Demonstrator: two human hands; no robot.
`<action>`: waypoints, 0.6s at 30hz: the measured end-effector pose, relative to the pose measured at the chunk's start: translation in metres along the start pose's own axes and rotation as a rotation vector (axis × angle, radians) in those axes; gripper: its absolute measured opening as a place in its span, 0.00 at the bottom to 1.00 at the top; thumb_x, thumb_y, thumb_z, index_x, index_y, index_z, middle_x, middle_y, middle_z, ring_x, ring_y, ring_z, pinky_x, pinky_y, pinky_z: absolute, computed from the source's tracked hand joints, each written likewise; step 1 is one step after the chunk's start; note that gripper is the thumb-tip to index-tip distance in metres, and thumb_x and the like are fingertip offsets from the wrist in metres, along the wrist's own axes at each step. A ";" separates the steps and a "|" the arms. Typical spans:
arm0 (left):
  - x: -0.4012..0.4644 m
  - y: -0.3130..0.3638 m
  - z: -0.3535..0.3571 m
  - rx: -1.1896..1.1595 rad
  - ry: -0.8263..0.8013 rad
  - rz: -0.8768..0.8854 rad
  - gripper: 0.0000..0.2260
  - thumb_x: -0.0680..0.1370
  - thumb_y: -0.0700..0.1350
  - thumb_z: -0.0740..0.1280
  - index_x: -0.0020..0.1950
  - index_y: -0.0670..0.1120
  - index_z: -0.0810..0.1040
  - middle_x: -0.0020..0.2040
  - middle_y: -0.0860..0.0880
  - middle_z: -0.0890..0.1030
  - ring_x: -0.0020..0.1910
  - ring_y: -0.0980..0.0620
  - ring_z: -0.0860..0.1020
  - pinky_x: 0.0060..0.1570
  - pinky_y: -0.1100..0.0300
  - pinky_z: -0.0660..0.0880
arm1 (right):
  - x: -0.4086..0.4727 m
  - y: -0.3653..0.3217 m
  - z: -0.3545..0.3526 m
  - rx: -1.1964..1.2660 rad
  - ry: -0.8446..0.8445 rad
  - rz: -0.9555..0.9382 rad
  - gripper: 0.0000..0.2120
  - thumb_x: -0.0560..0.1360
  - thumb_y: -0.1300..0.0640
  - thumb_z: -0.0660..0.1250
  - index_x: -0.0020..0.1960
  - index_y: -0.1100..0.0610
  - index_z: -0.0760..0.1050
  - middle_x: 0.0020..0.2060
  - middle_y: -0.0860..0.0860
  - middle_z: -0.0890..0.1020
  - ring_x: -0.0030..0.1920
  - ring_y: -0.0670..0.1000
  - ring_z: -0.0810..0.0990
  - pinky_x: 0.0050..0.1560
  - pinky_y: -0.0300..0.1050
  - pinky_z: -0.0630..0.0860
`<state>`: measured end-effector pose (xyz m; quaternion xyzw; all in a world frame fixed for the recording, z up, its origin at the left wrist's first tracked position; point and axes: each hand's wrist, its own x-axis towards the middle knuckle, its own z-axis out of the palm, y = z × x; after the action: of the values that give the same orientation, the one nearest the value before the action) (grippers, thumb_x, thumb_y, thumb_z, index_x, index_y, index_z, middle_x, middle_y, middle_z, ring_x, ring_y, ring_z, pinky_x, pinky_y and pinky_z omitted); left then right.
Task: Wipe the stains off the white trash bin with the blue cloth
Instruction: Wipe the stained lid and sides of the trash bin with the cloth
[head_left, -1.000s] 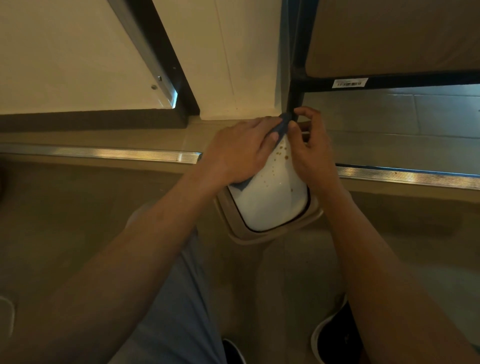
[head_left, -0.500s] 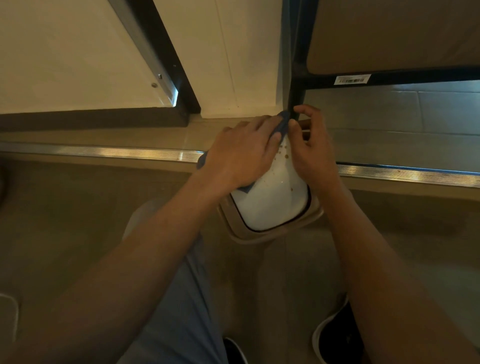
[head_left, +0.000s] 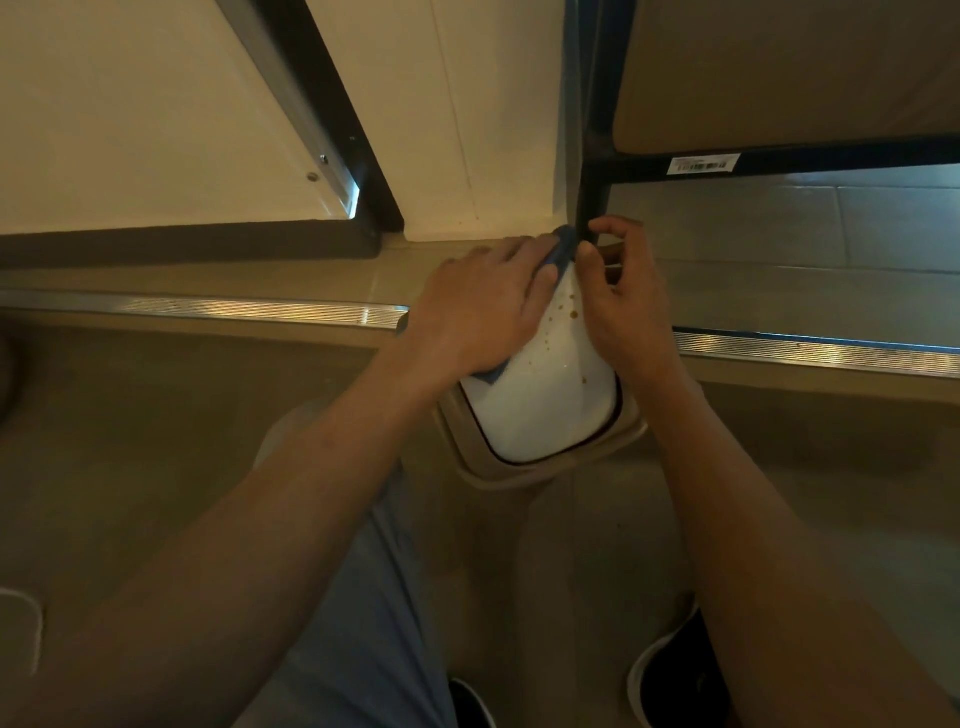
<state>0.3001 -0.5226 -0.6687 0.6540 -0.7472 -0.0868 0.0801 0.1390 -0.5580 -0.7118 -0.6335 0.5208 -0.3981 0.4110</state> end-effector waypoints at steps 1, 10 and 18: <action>-0.008 -0.003 0.000 0.001 0.014 0.058 0.24 0.85 0.57 0.49 0.80 0.52 0.64 0.75 0.48 0.72 0.68 0.44 0.75 0.60 0.48 0.74 | 0.000 0.000 0.000 -0.005 -0.003 -0.005 0.14 0.84 0.50 0.60 0.68 0.49 0.67 0.45 0.40 0.77 0.45 0.30 0.77 0.44 0.29 0.75; 0.001 -0.040 -0.009 -0.297 -0.143 -0.139 0.20 0.86 0.57 0.50 0.75 0.56 0.69 0.69 0.49 0.78 0.64 0.47 0.76 0.62 0.51 0.72 | -0.003 -0.002 0.002 -0.016 -0.024 0.007 0.15 0.84 0.48 0.59 0.69 0.47 0.66 0.46 0.38 0.75 0.45 0.32 0.76 0.48 0.37 0.76; -0.014 -0.027 -0.007 -0.238 0.003 0.197 0.19 0.84 0.54 0.58 0.73 0.50 0.68 0.67 0.49 0.76 0.60 0.49 0.76 0.54 0.54 0.71 | -0.004 -0.004 0.001 -0.008 0.007 -0.018 0.14 0.83 0.49 0.60 0.68 0.49 0.67 0.49 0.41 0.77 0.48 0.37 0.78 0.53 0.46 0.79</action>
<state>0.3299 -0.5129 -0.6684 0.5634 -0.7922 -0.1653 0.1664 0.1405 -0.5535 -0.7087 -0.6386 0.5181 -0.4018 0.4029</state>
